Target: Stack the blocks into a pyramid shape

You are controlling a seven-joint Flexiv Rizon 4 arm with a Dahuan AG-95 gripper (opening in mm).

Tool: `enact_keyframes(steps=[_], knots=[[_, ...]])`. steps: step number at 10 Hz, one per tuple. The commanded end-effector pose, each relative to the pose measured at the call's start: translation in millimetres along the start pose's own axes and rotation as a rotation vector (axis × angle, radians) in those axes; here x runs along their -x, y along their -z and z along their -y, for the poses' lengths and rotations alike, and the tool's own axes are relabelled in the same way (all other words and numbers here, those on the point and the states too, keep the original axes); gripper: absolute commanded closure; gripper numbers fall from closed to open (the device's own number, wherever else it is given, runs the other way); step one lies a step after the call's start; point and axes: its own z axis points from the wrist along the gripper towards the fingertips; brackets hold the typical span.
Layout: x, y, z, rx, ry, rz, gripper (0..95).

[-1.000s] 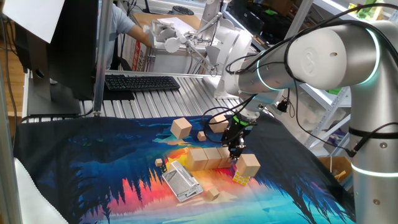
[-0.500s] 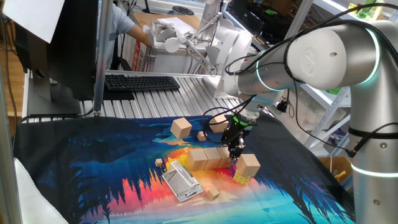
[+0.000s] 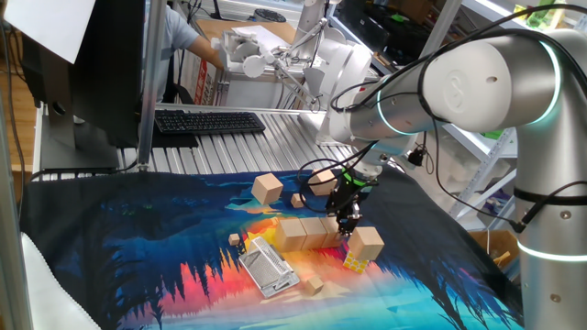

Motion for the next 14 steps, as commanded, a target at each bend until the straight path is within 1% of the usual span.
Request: enact_keyframes(steps=[1,10,13,14], knots=[[0.1,-0.5,-0.2,0.000,0.001,-0.002,95.0],[-0.9,-0.2,-2.7,0.001,-0.002,-0.003,95.0],[-1.0,-0.7,-2.8,0.007,-0.011,-0.006,38.0],[-1.0,-0.7,-2.9,0.007,-0.012,-0.006,38.0]])
